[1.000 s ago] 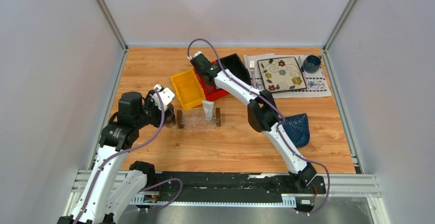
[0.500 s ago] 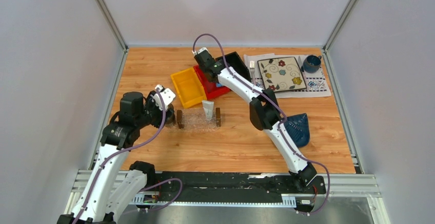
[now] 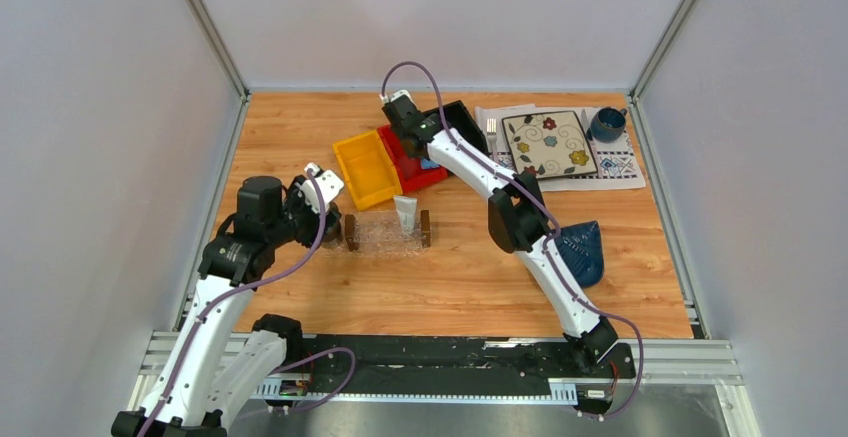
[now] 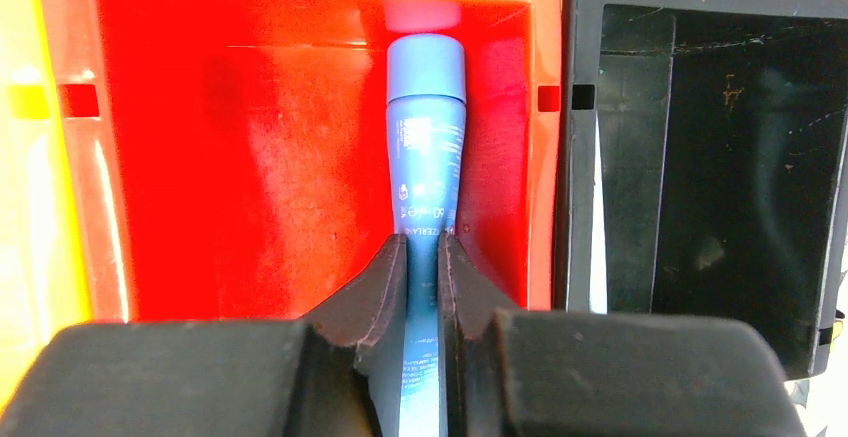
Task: Prepare toiletry sets of a toothbrush and toothpaste on the tray
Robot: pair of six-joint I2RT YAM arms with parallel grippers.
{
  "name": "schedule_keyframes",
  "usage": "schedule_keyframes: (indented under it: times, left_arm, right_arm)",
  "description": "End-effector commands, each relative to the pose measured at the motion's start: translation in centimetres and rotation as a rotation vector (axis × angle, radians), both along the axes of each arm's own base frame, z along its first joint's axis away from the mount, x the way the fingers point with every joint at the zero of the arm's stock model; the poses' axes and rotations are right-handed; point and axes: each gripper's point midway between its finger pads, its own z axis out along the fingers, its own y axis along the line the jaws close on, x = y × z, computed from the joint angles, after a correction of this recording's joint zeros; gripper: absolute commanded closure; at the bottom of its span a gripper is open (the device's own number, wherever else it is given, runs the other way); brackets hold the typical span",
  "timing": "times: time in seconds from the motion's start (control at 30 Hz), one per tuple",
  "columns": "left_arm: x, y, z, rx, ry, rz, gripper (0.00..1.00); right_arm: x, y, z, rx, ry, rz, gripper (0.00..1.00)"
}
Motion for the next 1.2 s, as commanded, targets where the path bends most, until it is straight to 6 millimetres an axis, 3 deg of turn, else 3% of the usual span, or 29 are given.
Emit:
schedule_keyframes:
  times: [0.0, 0.6, 0.8, 1.17]
  left_arm:
    - [1.0, -0.1, 2.6, -0.017, -0.084, -0.002, 0.33]
    - [1.8, -0.8, 4.4, -0.054, -0.125, -0.016, 0.33]
    - [3.2, -1.5, 6.8, -0.081, -0.186, -0.03, 0.32]
    - [5.6, -2.8, 11.7, -0.09, -0.299, -0.104, 0.32]
  right_arm:
    - [1.5, 0.6, 8.5, 0.156, -0.142, -0.037, 1.0]
    - [-1.5, 0.4, 13.5, 0.288, -0.097, -0.008, 1.0]
    - [-3.8, 0.9, 14.9, 0.379, -0.018, 0.068, 1.0]
    - [-11.4, 2.9, 23.0, 0.584, 0.065, 0.409, 1.0]
